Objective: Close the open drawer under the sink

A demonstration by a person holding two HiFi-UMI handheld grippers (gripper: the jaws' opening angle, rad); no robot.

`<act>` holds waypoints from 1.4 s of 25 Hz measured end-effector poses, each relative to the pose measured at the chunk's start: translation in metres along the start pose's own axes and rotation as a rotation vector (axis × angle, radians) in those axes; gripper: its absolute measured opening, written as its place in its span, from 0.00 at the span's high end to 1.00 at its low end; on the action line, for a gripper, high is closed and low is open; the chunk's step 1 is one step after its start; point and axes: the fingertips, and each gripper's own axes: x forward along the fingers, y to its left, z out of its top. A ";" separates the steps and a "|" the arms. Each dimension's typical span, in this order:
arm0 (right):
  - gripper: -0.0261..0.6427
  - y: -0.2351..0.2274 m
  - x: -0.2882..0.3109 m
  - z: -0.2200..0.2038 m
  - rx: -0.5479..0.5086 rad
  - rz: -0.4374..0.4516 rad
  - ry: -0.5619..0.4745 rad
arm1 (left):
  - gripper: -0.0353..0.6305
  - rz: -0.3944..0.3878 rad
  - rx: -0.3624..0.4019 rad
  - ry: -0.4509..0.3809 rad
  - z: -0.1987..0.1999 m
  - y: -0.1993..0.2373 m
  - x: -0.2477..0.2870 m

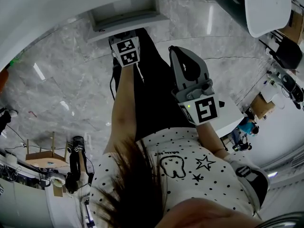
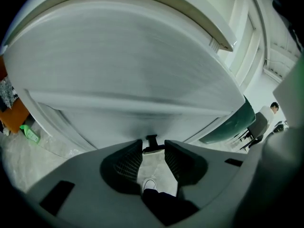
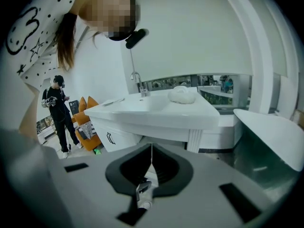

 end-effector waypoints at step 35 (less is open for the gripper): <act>0.94 -0.004 0.000 -0.018 0.026 -0.020 0.048 | 0.73 -0.003 -0.020 -0.016 0.016 0.011 0.002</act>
